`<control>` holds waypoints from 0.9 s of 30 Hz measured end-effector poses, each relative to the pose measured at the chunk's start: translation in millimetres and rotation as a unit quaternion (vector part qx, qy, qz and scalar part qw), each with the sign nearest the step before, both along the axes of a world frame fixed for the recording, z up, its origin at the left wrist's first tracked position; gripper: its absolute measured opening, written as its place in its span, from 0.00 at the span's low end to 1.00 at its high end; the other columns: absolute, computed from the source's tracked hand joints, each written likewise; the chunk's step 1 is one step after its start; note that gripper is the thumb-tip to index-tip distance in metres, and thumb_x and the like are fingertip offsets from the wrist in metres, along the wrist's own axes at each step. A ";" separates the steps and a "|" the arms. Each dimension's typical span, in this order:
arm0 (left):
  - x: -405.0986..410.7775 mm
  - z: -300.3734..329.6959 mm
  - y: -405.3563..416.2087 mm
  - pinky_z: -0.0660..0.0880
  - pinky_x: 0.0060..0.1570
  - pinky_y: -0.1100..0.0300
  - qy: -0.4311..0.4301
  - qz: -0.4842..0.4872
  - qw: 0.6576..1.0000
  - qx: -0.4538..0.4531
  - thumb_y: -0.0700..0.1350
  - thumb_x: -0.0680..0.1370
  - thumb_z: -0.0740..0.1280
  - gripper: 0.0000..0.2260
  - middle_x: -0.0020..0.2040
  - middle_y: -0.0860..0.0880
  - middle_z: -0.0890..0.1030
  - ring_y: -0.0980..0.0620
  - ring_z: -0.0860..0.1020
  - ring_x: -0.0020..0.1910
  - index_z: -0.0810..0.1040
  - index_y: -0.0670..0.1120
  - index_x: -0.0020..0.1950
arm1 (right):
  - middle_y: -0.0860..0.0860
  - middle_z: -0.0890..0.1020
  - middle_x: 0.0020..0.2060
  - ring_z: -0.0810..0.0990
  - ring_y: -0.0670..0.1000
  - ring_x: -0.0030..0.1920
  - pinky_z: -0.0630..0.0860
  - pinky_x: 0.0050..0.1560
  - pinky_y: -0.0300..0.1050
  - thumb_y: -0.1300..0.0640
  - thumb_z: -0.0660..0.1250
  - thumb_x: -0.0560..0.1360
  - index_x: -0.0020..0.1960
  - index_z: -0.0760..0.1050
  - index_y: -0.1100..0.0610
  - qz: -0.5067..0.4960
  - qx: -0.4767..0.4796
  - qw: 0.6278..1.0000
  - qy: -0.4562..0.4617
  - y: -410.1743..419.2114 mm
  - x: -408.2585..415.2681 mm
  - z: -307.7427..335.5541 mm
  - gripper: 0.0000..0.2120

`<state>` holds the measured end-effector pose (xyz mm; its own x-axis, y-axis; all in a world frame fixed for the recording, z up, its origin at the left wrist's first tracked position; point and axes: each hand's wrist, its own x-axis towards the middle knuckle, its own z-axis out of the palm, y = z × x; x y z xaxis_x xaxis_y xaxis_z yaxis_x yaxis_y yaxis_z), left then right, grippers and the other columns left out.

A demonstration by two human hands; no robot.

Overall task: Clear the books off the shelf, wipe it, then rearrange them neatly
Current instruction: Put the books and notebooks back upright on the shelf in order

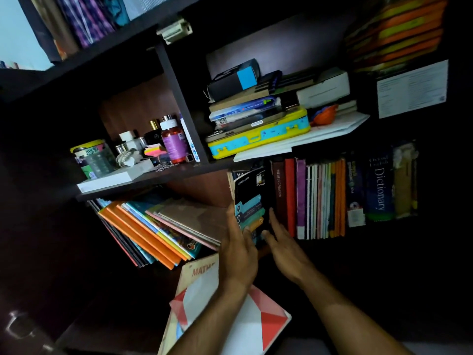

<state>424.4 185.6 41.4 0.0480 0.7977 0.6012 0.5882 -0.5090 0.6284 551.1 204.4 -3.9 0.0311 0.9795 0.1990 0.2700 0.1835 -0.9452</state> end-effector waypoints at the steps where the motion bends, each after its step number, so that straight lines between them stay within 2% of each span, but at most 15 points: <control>1: 0.1 -0.6 2.7 0.78 0.61 0.57 0.002 0.002 1.000 0.006 0.40 0.84 0.61 0.29 0.71 0.51 0.74 0.53 0.76 0.67 0.53 0.60 0.80 | 0.46 0.53 0.82 0.56 0.49 0.80 0.56 0.76 0.47 0.45 0.54 0.86 0.81 0.40 0.36 -0.011 0.013 1.000 -0.015 1.7 -0.4 -1.2 0.30; 3: 1.7 1.7 6.4 0.80 0.59 0.57 -0.004 0.003 1.000 0.008 0.38 0.84 0.61 0.31 0.70 0.51 0.75 0.54 0.77 0.65 0.53 0.63 0.78 | 0.47 0.59 0.80 0.63 0.48 0.77 0.62 0.70 0.42 0.51 0.58 0.85 0.82 0.42 0.41 -0.038 0.047 0.997 -0.051 1.9 -2.8 -0.5 0.33; 5: 4.3 5.3 9.3 0.80 0.58 0.59 -0.017 0.003 1.000 0.015 0.37 0.83 0.62 0.32 0.70 0.52 0.76 0.54 0.78 0.65 0.53 0.63 0.79 | 0.48 0.67 0.74 0.69 0.48 0.71 0.68 0.69 0.42 0.53 0.62 0.84 0.83 0.46 0.45 -0.083 0.071 0.989 -0.097 0.0 -3.9 -0.7 0.34; 7: 7.4 8.3 10.5 0.76 0.56 0.70 -0.022 0.005 0.999 0.027 0.38 0.83 0.62 0.31 0.70 0.54 0.75 0.57 0.76 0.65 0.55 0.62 0.80 | 0.50 0.67 0.65 0.70 0.49 0.63 0.74 0.66 0.46 0.52 0.64 0.82 0.81 0.58 0.48 -0.146 0.091 0.971 -0.167 -0.2 -3.4 -3.8 0.30; 9: 12.2 7.4 10.7 0.70 0.52 0.79 -0.015 0.001 1.000 0.025 0.39 0.84 0.62 0.31 0.70 0.55 0.74 0.58 0.75 0.64 0.54 0.62 0.80 | 0.51 0.68 0.62 0.71 0.51 0.60 0.75 0.62 0.50 0.49 0.64 0.82 0.75 0.70 0.50 -0.175 0.092 0.958 -0.209 3.5 -2.1 -7.6 0.22; 11: 18.9 4.1 9.0 0.74 0.55 0.73 0.004 -0.024 1.000 0.010 0.42 0.84 0.62 0.31 0.71 0.55 0.74 0.55 0.77 0.65 0.53 0.65 0.80 | 0.53 0.73 0.59 0.74 0.54 0.59 0.76 0.59 0.52 0.49 0.61 0.82 0.68 0.75 0.53 -0.150 0.083 0.968 -0.182 5.4 -2.7 -7.5 0.16; 13: 27.5 2.0 8.7 0.72 0.65 0.64 0.015 -0.073 0.997 -0.017 0.45 0.85 0.61 0.30 0.73 0.59 0.70 0.58 0.73 0.69 0.50 0.69 0.79 | 0.52 0.78 0.57 0.77 0.53 0.58 0.77 0.58 0.51 0.49 0.61 0.83 0.65 0.77 0.53 -0.125 0.090 0.979 -0.133 4.0 -2.6 -5.8 0.15; 15: 36.1 4.8 15.0 0.65 0.69 0.65 0.012 -0.097 0.994 -0.053 0.49 0.86 0.58 0.27 0.76 0.62 0.65 0.63 0.66 0.72 0.49 0.68 0.78 | 0.49 0.81 0.55 0.80 0.50 0.55 0.78 0.55 0.49 0.50 0.63 0.82 0.64 0.76 0.52 -0.122 0.117 0.983 -0.077 0.2 -0.7 -3.6 0.13; 17: 41.7 8.5 24.7 0.60 0.68 0.66 0.000 -0.083 0.994 -0.069 0.51 0.86 0.56 0.25 0.78 0.60 0.63 0.62 0.63 0.74 0.50 0.64 0.80 | 0.47 0.82 0.52 0.81 0.47 0.50 0.79 0.50 0.47 0.52 0.66 0.81 0.61 0.74 0.50 -0.124 0.119 0.984 -0.037 -3.0 1.7 -1.3 0.10; 20: 45.4 7.2 27.2 0.55 0.62 0.78 -0.015 -0.023 1.000 -0.013 0.51 0.86 0.55 0.23 0.74 0.57 0.66 0.67 0.61 0.67 0.58 0.51 0.82 | 0.45 0.83 0.44 0.81 0.42 0.43 0.79 0.44 0.46 0.53 0.67 0.80 0.52 0.71 0.46 -0.119 0.086 0.989 -0.013 -3.8 2.4 -0.3 0.05; 22: 43.8 -1.1 33.2 0.53 0.62 0.80 -0.012 0.007 1.000 0.019 0.55 0.86 0.53 0.25 0.76 0.51 0.68 0.64 0.63 0.69 0.60 0.47 0.81 | 0.46 0.82 0.42 0.81 0.43 0.41 0.77 0.41 0.44 0.56 0.65 0.81 0.49 0.71 0.47 -0.120 0.083 0.989 -0.012 -3.0 1.8 -0.6 0.05; 24: 38.7 -8.8 43.2 0.57 0.66 0.73 0.040 0.001 0.999 -0.005 0.56 0.86 0.53 0.26 0.78 0.46 0.66 0.52 0.67 0.74 0.57 0.47 0.82 | 0.46 0.81 0.40 0.80 0.45 0.40 0.76 0.40 0.45 0.59 0.62 0.81 0.49 0.69 0.48 -0.143 0.095 0.985 -0.013 -3.4 1.8 -0.7 0.06; 25: 35.7 -10.9 49.6 0.64 0.67 0.65 0.113 -0.003 0.993 -0.014 0.55 0.86 0.54 0.27 0.78 0.45 0.65 0.45 0.69 0.73 0.54 0.49 0.83 | 0.46 0.81 0.39 0.80 0.45 0.39 0.75 0.40 0.46 0.60 0.62 0.81 0.49 0.69 0.49 -0.158 0.105 0.982 -0.009 -4.4 2.1 -0.6 0.06; 27: 29.3 -11.7 56.7 0.73 0.60 0.48 0.276 -0.013 0.960 -0.034 0.56 0.85 0.58 0.31 0.77 0.44 0.61 0.40 0.72 0.68 0.45 0.54 0.83 | 0.44 0.81 0.39 0.79 0.41 0.37 0.75 0.40 0.43 0.58 0.63 0.80 0.50 0.68 0.49 -0.173 0.126 0.977 0.005 -6.9 0.9 1.9 0.05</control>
